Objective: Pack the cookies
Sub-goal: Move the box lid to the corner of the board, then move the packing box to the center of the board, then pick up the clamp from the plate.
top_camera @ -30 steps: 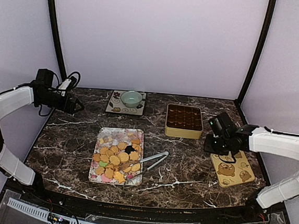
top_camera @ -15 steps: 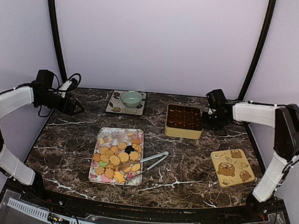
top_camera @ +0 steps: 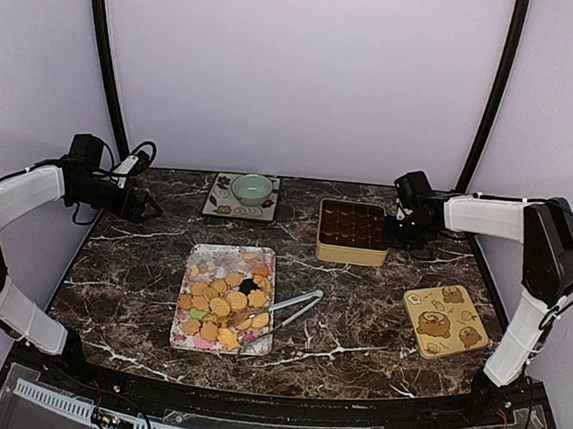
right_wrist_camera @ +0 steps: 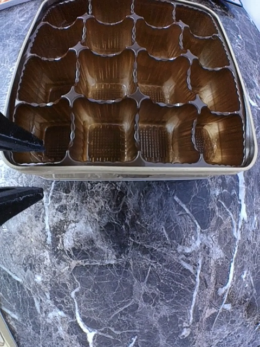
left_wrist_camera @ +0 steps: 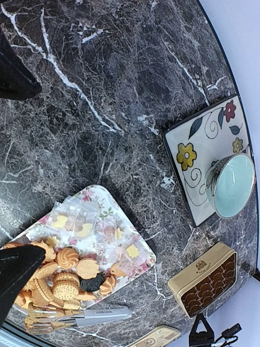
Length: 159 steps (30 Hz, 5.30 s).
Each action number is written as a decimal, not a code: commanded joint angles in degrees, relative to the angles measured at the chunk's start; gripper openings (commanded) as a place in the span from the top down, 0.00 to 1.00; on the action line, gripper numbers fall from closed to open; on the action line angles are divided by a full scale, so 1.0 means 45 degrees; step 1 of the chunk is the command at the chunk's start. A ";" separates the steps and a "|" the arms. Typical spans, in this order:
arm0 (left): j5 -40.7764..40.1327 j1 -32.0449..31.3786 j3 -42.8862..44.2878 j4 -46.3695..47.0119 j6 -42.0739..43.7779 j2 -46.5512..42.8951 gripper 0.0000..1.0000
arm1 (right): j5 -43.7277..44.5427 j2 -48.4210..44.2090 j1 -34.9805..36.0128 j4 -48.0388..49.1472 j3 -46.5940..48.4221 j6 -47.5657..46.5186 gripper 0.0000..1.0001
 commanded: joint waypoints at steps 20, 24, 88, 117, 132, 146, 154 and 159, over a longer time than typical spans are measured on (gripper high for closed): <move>0.0468 0.0077 0.0172 -0.0416 0.0210 -0.0547 0.05 | -0.0141 -0.0110 0.0263 0.0668 -0.1402 -0.0066 0.92; 0.0452 0.0054 0.0109 -0.0417 0.0267 -0.0596 0.05 | 0.0224 -0.0778 0.0703 0.0419 -0.1729 -0.0101 1.00; 0.1198 0.0060 0.0454 -0.1910 0.1182 -0.0884 0.05 | -0.4634 0.2047 0.7995 -0.2523 0.2545 -0.9691 0.48; 0.1809 0.0060 0.0862 -0.2417 0.1421 -0.0757 0.05 | -0.1542 0.0984 0.9330 -0.1402 0.0929 -1.0794 1.00; 0.5495 -0.0535 0.1420 -0.6261 0.6152 -0.2139 0.12 | -0.2719 -0.0389 0.9311 -0.2369 0.1834 -0.9682 1.00; 0.1889 -0.5615 0.2602 -0.8906 0.8190 -0.2587 0.18 | -0.5509 0.2584 0.8683 -0.4900 0.7531 -0.8160 1.00; 0.1042 -0.6703 0.1942 -0.8365 0.8320 -0.2843 0.29 | -0.5336 0.2681 0.8724 -0.5143 0.7771 -0.8013 1.00; 0.0149 -0.7543 0.1597 -0.7518 0.7913 -0.2930 0.35 | -0.5078 0.2997 0.8757 -0.5322 0.8194 -0.7880 1.00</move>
